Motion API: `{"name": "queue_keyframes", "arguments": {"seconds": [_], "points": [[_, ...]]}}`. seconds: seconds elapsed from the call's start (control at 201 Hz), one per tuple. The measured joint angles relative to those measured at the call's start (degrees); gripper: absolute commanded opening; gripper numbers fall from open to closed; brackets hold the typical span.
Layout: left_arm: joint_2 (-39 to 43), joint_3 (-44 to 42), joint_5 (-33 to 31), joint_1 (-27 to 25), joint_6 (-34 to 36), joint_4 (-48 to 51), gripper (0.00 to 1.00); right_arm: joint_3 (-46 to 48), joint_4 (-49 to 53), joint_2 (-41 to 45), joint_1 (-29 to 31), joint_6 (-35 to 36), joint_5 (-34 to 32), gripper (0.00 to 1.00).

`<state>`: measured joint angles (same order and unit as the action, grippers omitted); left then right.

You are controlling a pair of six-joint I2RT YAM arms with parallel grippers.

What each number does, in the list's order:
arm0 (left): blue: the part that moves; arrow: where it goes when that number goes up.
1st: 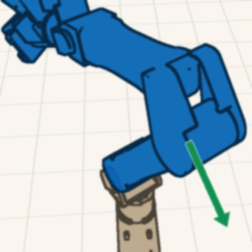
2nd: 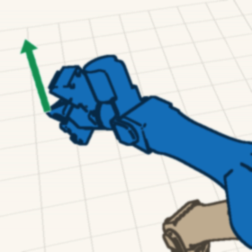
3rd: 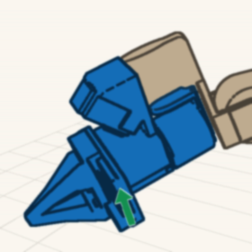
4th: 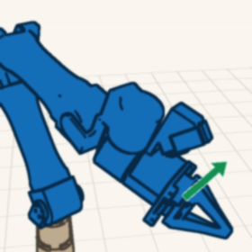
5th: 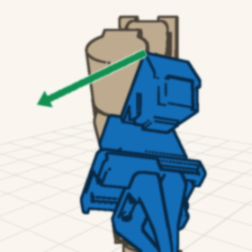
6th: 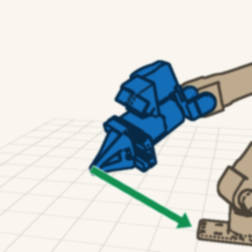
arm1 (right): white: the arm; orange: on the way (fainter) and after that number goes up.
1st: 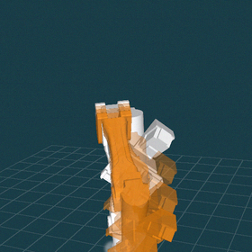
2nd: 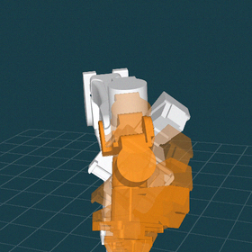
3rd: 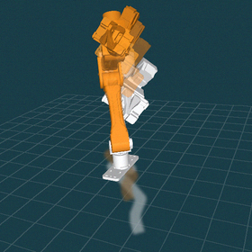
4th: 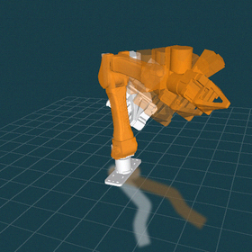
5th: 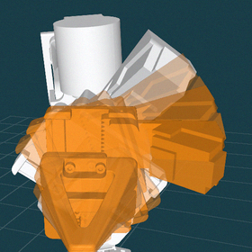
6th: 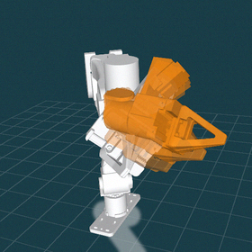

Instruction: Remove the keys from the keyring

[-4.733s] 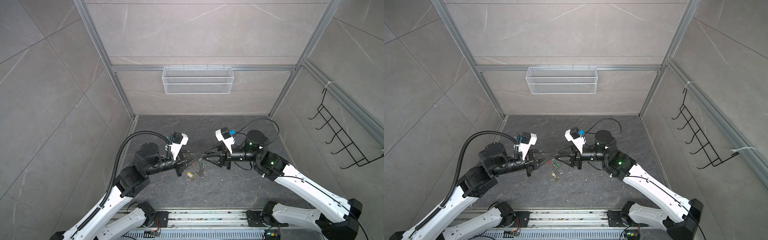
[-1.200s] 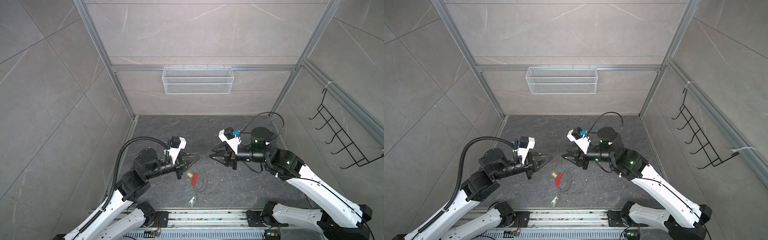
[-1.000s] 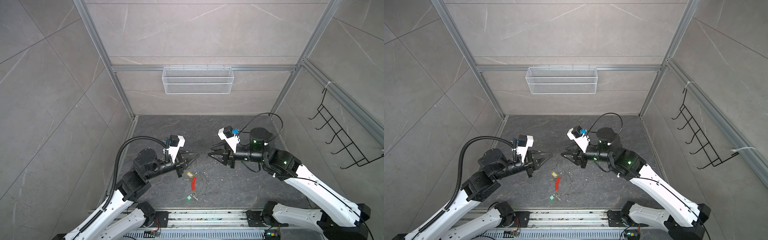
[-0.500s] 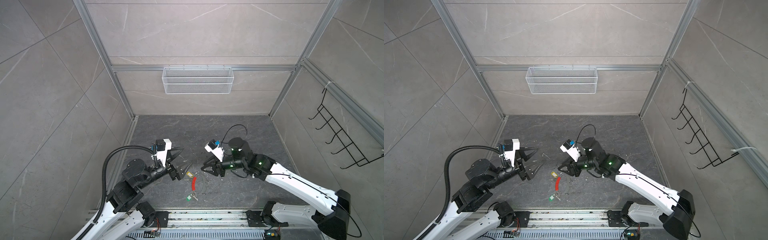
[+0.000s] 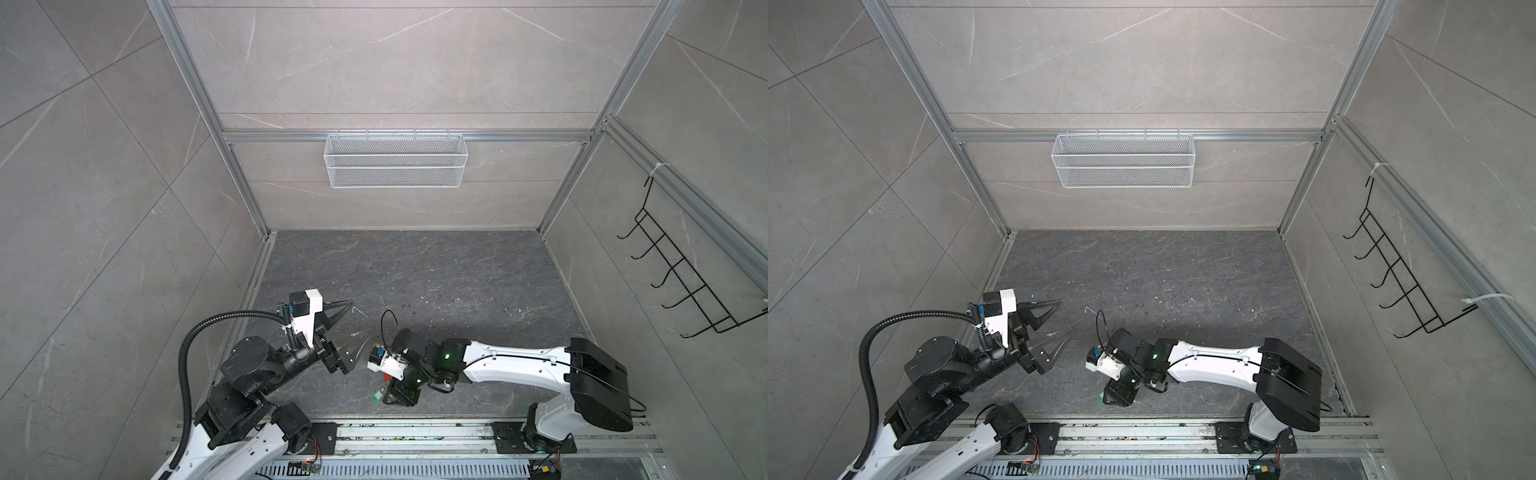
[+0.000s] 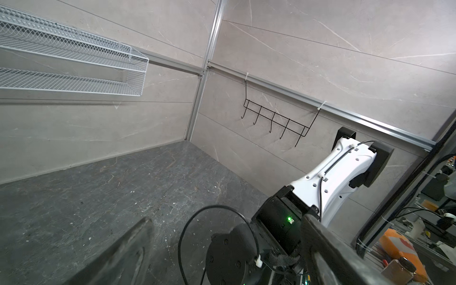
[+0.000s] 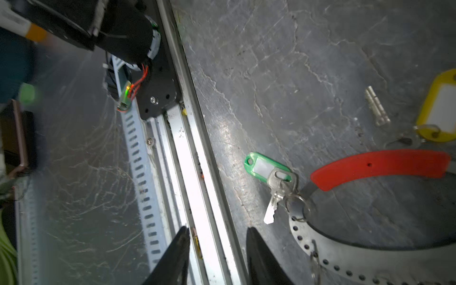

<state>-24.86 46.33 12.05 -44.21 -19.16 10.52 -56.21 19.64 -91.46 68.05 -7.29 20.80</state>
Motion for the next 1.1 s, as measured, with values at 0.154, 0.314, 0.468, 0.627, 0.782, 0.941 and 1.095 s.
{"name": "queue_keyframes", "arguments": {"seconds": [0.154,0.314,0.468,0.627,0.782,0.941,1.095], "points": [[2.6,-0.11,-1.79,0.0,-0.31,2.16,0.94,-2.75,3.19,-4.04,2.36,4.57,-8.33,0.38],[5.73,-0.02,-3.17,0.0,-0.35,3.8,0.94,-5.64,5.92,-6.88,3.74,8.9,-14.45,0.38],[6.69,0.76,-3.87,0.0,-0.33,5.09,0.94,-8.48,7.8,-9.11,3.72,12.09,-17.25,0.36],[7.28,2.45,-4.07,0.0,-0.04,6.62,0.95,-10.82,8.22,-12.28,3.74,14.45,-18.08,0.32],[8.96,4.13,-4.46,0.0,0.66,7.3,0.97,-11.43,9.22,-14.47,3.74,16.0,-18.32,0.3],[9.53,4.96,-4.48,0.0,0.87,7.32,0.97,-12.13,9.31,-16.06,3.74,16.55,-18.78,0.29],[9.51,4.96,-4.48,0.0,1.25,7.56,0.97,-12.96,9.29,-16.9,3.74,17.2,-19.39,0.28]]}}
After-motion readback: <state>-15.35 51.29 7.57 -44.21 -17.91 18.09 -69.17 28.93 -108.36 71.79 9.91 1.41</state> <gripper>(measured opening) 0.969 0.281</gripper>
